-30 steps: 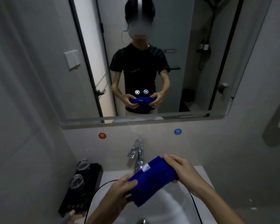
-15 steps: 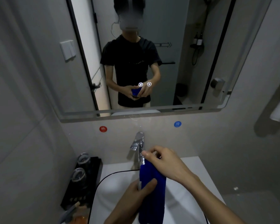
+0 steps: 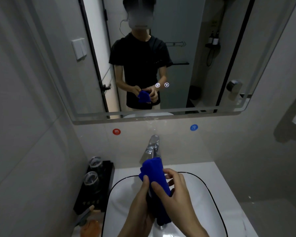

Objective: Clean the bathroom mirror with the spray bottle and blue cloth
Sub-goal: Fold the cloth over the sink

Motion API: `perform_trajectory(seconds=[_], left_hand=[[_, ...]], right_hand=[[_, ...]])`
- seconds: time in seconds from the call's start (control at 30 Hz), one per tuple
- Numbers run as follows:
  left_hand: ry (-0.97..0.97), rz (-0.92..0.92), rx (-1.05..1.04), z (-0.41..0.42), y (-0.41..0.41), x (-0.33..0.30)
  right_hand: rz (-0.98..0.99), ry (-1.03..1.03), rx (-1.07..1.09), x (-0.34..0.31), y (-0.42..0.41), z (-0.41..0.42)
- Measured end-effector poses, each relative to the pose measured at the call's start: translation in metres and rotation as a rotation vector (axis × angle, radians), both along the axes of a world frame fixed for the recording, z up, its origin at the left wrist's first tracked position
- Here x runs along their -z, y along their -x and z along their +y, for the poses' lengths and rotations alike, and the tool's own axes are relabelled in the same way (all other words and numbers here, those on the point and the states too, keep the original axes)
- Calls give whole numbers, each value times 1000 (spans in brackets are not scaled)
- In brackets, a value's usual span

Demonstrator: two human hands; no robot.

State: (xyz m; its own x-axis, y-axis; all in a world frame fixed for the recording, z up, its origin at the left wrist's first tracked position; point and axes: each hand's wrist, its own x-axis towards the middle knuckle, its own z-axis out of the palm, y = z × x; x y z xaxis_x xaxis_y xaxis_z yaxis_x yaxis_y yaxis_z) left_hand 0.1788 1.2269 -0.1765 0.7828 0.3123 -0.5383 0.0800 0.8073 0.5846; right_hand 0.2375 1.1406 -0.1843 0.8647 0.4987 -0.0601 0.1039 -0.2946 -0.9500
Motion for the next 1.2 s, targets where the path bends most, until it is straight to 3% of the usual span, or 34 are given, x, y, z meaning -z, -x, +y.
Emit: perform_trajectory(seconds=[0.13, 0.37, 0.53, 0.67, 0.8, 1.03, 1.2], left_hand=[[-44, -43, 9, 2, 8, 16], [-299, -43, 60, 0, 14, 23], [-203, 30, 30, -6, 10, 27], [-215, -45, 44, -3, 7, 33], [-260, -63, 35, 12, 5, 32], [-351, -53, -12, 38, 15, 27], [-215, -31, 1, 35, 21, 34]], right_hand=[[2, -58, 46, 11, -2, -11], [100, -121, -2, 13, 4, -26], [57, 11, 44, 12, 12, -23], [-57, 33, 44, 15, 7, -25], [101, -163, 141, 7, -11, -29], [322, -209, 155, -1, -31, -31], [84, -166, 142, -7, -17, -18]])
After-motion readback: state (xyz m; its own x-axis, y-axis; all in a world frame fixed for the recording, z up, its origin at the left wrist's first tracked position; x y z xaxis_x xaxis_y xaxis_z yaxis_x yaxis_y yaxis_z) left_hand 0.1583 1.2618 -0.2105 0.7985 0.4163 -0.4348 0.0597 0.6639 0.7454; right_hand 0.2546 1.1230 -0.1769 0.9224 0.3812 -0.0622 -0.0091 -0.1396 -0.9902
